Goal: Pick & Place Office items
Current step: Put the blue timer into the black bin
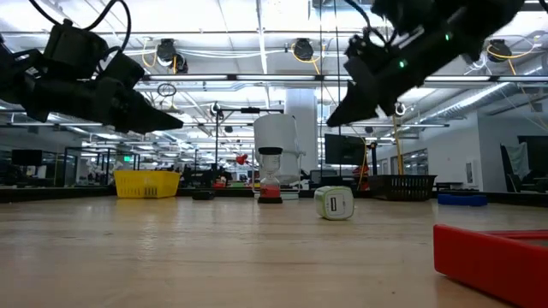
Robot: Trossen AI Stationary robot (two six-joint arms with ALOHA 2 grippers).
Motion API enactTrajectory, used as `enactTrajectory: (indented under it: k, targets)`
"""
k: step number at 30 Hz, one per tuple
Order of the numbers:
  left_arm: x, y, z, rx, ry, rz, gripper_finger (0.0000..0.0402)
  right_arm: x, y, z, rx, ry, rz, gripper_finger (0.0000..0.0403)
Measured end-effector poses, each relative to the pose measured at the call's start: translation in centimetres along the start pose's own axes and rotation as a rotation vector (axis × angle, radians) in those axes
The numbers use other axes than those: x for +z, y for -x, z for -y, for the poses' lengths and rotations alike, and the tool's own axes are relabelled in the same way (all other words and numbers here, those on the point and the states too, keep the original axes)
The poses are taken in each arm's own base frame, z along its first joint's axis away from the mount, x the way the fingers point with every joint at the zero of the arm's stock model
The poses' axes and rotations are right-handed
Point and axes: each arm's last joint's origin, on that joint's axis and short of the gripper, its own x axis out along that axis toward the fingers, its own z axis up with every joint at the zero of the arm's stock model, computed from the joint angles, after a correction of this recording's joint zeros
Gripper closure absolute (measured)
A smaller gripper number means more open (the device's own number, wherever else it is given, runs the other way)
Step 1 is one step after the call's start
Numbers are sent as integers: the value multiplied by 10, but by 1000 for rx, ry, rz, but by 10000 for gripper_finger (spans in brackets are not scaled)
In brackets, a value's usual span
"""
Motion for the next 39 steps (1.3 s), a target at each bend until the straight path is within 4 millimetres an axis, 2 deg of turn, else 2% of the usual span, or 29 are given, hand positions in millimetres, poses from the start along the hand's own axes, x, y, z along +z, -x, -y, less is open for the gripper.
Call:
enactTrajectory:
  k: [5,9,12,16,20,24,26,29,32,39]
  targets:
    - [0,0,0,0,4,-2,349,5,13,-27,15,51,47,385]
    - [0,0,0,0,6,-2,341,0,20,-36,12,-21,25,385]
    - [0,0,0,0,5,-2,340,2,27,-39,-71,-38,-69,385]
    - [0,0,0,0,3,-2,341,0,33,-40,-268,-41,-166,385]
    - [0,0,0,0,4,-2,339,-8,41,-22,-437,-174,-258,385]
    - [0,0,0,0,8,-2,339,-31,48,12,-711,-284,-380,385]
    - [0,0,0,0,8,-2,339,-42,48,24,-786,-330,-412,384]
    - [0,0,0,0,6,-2,339,-58,46,37,-840,-351,-475,384]
    - [0,0,0,0,6,-2,339,-66,43,48,-874,-377,-496,384]
    - [0,0,0,0,3,-2,339,-68,40,56,-881,-373,-547,385]
